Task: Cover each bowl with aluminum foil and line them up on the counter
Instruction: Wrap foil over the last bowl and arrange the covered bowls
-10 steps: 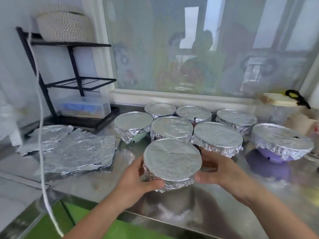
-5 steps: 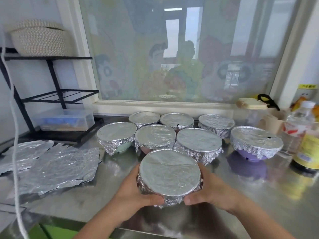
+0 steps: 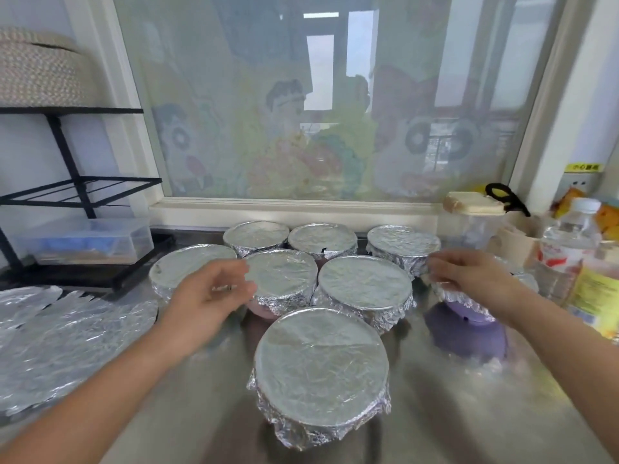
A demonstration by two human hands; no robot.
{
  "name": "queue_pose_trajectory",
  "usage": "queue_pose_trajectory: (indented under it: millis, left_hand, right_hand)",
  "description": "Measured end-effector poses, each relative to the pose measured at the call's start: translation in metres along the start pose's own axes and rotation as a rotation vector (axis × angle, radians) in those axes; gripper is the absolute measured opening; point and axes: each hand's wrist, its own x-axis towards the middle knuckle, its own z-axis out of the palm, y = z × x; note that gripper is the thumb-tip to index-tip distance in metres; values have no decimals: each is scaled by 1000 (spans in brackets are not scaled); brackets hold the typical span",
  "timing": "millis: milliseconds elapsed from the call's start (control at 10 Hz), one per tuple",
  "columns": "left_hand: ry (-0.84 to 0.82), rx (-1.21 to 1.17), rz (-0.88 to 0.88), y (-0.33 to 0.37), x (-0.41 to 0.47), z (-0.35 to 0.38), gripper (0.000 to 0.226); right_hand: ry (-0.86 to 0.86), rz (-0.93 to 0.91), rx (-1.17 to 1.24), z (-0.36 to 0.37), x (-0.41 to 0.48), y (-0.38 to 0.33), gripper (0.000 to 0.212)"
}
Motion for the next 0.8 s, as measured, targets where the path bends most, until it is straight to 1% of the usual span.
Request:
queue_pose_trajectory:
  millis: [100,200,300,400,500,600,700,800]
  left_hand:
    - [62,187,-26,-9,78,-7,24]
    - [74,393,-104,-40,151,-21,25]
    - [7,586,-161,-63,197,-31,14]
    - [10,692,-242,-89,232,-45,33]
    - [-15,676,-334,-113,245,-61,26]
    - [-95,689,-405,-131,239,-75,16]
    - [-120,578,-416,-142,227,-93,26]
    - [-104,501,-479,-151,230,-106,30]
  right_hand:
    - [-28,-1,-67,33,57,-24,19]
    - [-116,40,-123,79,103,-49,15]
    - [-84,37,-238,120,155,-62,17]
    - [-159,67,-129,158,184,-85,18]
    - [-321,79,-103,205,198,-102,10]
    - [-374,117,-154,242,207,-113,7]
    - [-300,137,-234,265,225,-117,3]
    - [-301,87,-594,273,225,-130,24]
